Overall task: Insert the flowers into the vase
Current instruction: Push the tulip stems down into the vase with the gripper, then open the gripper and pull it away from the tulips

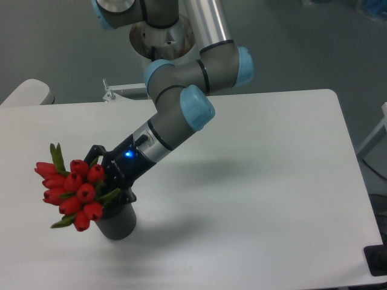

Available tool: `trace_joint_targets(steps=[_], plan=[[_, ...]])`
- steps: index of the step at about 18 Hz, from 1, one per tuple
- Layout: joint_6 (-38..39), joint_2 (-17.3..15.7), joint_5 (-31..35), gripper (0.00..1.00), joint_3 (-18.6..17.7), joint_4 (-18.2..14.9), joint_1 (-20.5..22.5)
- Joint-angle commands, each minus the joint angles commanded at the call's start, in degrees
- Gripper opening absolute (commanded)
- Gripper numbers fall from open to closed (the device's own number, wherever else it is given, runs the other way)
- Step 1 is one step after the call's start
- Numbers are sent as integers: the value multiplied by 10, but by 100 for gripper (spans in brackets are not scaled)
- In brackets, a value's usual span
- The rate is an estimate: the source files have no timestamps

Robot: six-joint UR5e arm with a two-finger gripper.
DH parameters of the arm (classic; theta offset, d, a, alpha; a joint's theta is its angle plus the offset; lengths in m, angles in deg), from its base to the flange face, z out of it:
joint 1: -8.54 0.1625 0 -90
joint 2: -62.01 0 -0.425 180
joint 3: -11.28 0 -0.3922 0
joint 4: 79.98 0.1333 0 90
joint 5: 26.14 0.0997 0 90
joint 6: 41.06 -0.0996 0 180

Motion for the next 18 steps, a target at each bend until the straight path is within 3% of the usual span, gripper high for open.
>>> trace_joint_targets(steps=[4, 18], plan=[[0, 0, 0, 99, -6, 0, 7], [-40, -13, 1, 100, -43, 4, 47]])
